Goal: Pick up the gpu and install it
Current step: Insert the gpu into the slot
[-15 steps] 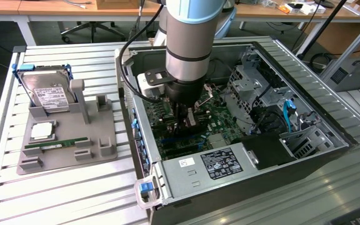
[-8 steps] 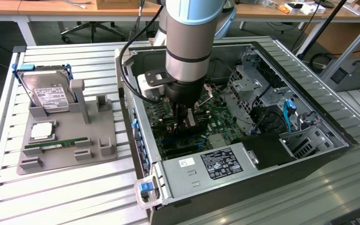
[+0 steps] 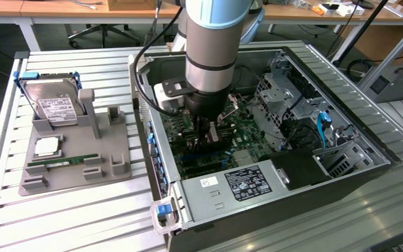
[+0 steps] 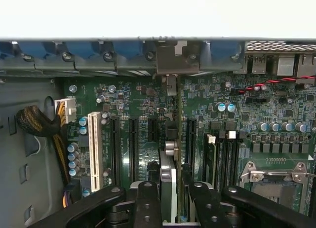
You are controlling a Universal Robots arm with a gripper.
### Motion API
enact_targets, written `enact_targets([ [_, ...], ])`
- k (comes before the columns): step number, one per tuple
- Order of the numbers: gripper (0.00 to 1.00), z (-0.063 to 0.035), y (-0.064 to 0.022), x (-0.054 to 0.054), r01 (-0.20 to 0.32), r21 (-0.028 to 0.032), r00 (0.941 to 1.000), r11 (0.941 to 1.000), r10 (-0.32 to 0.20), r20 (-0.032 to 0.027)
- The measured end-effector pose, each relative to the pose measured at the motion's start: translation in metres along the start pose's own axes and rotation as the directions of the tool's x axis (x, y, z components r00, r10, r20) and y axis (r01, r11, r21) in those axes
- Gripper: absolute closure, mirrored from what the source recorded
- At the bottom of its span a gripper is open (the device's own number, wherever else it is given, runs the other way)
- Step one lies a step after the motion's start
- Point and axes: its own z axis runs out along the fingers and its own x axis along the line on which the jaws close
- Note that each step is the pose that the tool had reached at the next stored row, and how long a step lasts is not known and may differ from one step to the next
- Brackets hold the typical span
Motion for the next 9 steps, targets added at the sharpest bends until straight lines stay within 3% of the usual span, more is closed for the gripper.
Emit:
enact_targets([
  [9,0.73,0.0015,0.0001,0.0,-0.002,-0.0001,1.0,1.0,0.002,-0.0002],
])
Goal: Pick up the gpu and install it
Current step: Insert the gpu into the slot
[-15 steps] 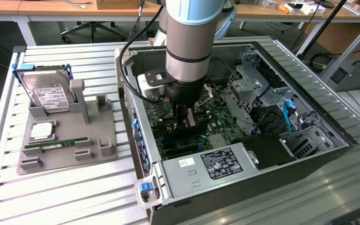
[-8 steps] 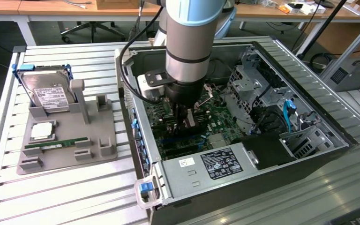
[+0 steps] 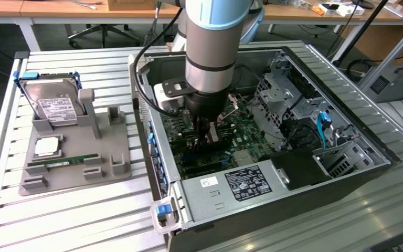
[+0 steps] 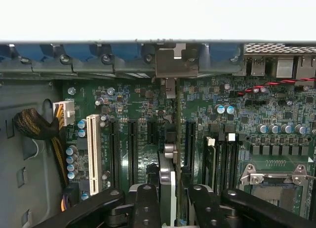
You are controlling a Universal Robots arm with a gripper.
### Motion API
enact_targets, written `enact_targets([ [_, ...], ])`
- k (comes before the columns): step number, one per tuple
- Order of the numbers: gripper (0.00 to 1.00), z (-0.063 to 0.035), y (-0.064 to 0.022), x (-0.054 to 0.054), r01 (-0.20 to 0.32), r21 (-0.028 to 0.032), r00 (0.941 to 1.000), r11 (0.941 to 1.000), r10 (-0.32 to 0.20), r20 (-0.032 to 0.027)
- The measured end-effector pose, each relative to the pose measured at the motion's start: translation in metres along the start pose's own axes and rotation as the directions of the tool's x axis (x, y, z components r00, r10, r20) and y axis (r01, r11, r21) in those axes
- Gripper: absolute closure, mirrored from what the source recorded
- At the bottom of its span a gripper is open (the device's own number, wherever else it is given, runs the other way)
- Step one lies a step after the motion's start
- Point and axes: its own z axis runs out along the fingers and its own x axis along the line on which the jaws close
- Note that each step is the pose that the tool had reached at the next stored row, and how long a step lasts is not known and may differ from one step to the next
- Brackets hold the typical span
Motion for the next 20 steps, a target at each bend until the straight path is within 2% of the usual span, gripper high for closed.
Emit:
enact_targets([
  [2,0.72,0.0001,0.0,0.0,0.0,0.0001,1.0,1.0,0.0,0.0001],
  [3,0.65,0.0001,0.0,0.0,0.0,0.0002,1.0,1.0,0.0,0.0002],
  [7,0.65,-0.0018,-0.0002,0.0,0.0,0.0002,1.0,1.0,0.0,0.0002],
  [10,0.65,-0.0194,-0.0015,-0.001,0.0,0.0002,1.0,1.0,0.0,0.0001],
  [15,0.65,-0.0385,-0.003,-0.005,0.0,0.0,1.0,1.0,0.0,-0.0034],
  [18,0.67,-0.0437,-0.0034,-0.008,0.001,-0.0002,1.0,1.0,-0.001,-0.0081],
  [20,0.8,-0.0435,-0.0045,-0.009,0.001,-0.0016,1.0,1.0,-0.001,-0.0079],
])
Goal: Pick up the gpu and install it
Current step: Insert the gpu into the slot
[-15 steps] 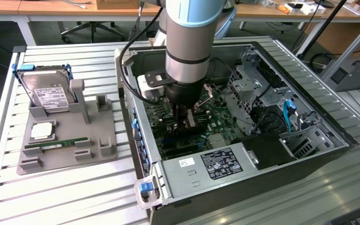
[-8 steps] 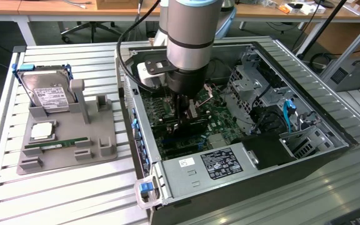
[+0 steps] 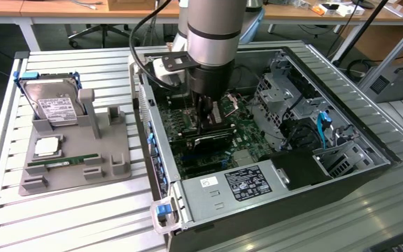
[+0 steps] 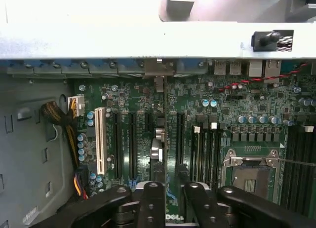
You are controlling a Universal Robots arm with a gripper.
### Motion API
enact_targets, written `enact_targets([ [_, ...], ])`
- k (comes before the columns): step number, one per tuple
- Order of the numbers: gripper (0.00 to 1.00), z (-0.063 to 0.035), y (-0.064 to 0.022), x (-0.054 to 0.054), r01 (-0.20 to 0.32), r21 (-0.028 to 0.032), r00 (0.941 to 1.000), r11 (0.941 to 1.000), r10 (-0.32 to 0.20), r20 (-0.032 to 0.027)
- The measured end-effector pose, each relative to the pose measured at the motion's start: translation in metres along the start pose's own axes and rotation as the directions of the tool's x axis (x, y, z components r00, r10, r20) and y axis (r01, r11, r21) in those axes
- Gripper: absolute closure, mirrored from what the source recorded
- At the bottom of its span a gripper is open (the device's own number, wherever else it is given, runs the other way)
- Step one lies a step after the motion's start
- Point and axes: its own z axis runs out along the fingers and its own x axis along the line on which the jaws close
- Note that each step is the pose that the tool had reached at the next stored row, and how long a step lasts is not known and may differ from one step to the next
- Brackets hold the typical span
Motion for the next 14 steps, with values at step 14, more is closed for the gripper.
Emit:
enact_targets([
  [14,0.89,0.0044,-0.056,0.001,0.003,-0.0833,1.0,0.9965,-0.003,0.0015],
])
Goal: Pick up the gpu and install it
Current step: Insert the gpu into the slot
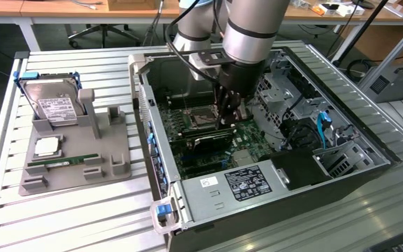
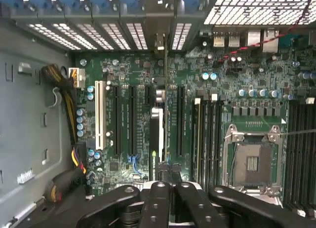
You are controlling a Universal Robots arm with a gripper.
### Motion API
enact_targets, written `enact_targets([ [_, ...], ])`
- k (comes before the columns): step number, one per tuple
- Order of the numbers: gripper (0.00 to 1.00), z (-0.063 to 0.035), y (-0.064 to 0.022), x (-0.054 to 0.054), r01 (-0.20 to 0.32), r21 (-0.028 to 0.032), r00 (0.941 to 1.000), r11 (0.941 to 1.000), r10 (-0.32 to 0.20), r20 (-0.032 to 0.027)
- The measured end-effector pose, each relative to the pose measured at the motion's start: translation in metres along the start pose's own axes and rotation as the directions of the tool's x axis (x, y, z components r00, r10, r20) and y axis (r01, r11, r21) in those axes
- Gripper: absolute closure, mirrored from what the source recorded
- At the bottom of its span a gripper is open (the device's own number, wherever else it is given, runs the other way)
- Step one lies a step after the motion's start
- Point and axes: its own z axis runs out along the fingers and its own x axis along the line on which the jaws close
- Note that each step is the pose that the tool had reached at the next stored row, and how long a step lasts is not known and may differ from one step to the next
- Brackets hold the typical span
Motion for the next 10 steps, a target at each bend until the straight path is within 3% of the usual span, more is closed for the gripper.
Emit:
enact_targets([
  [10,0.89,0.0,-0.0015,0.0,0.0,-0.0012,1.0,1.0,0.0,-0.0001],
])
